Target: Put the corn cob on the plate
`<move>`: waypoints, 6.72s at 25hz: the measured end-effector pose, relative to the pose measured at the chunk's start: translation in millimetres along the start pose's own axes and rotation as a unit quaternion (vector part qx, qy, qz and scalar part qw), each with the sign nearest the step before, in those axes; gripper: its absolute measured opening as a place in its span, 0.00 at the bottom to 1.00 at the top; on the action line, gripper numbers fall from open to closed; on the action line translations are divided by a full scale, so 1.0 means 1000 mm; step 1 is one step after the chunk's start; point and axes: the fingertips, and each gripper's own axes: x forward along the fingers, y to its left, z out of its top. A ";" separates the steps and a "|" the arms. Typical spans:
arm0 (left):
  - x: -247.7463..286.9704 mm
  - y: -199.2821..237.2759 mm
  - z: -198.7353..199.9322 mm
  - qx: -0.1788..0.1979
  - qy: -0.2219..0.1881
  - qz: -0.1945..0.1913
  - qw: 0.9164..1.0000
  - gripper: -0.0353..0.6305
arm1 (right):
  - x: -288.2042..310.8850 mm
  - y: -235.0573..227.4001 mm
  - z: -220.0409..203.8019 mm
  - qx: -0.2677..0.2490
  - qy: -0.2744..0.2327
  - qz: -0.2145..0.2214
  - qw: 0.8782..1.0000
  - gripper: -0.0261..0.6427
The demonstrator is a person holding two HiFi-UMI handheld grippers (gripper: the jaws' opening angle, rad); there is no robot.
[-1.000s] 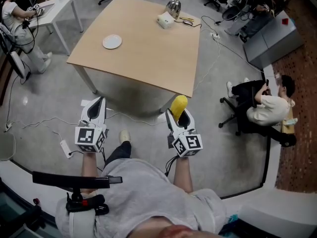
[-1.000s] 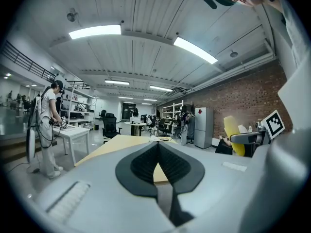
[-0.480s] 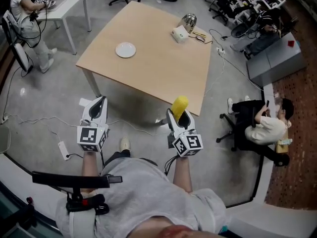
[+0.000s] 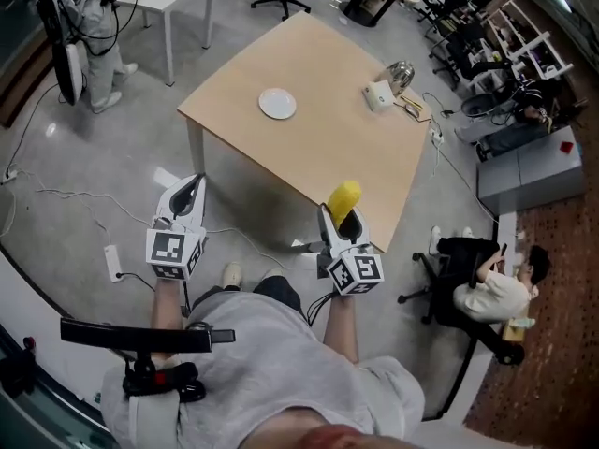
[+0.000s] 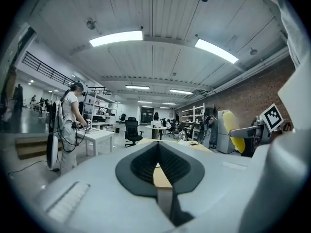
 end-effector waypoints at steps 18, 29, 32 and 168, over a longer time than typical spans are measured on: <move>0.031 0.076 -0.015 -0.015 -0.004 0.084 0.996 0.08 | 0.119 -0.003 -0.001 -0.010 0.016 0.065 0.998 0.41; 0.125 0.118 -0.009 -0.015 0.009 0.079 0.997 0.08 | 0.216 -0.050 -0.012 0.003 0.035 0.054 0.998 0.41; 0.146 0.135 -0.012 -0.038 0.011 0.074 0.996 0.08 | 0.244 -0.058 -0.021 0.009 0.047 0.050 0.998 0.41; 0.176 0.179 -0.010 0.009 0.058 0.123 0.991 0.08 | 0.425 -0.122 -0.158 0.005 0.269 0.022 0.963 0.36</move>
